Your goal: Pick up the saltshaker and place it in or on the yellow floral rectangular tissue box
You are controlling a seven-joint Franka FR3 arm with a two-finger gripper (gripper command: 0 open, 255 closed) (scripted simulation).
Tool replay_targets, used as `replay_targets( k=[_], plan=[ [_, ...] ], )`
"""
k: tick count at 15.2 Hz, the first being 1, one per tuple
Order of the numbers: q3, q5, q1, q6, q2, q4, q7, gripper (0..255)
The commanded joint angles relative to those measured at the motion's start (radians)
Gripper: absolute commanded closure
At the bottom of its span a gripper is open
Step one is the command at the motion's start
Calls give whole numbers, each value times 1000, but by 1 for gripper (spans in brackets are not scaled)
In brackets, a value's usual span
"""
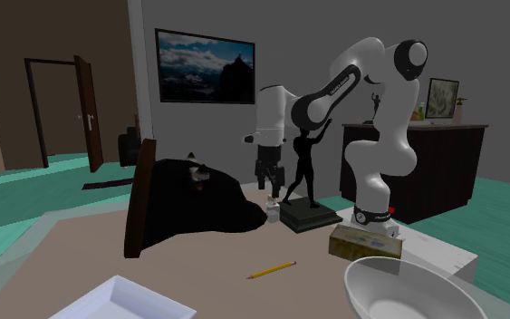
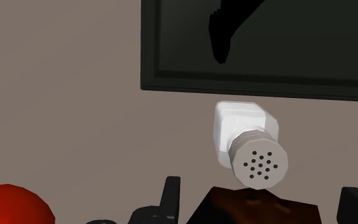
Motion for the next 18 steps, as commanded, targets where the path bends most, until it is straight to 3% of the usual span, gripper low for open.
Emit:
replay_targets(
  k=[1, 10, 18],
  plan=[
    [0, -4, 0, -2, 11, -23, 1, 255],
    [1, -3, -3, 4, 17, -23, -2, 255],
    [12, -3, -5, -122, -45, 41, 2, 255]
  ],
)
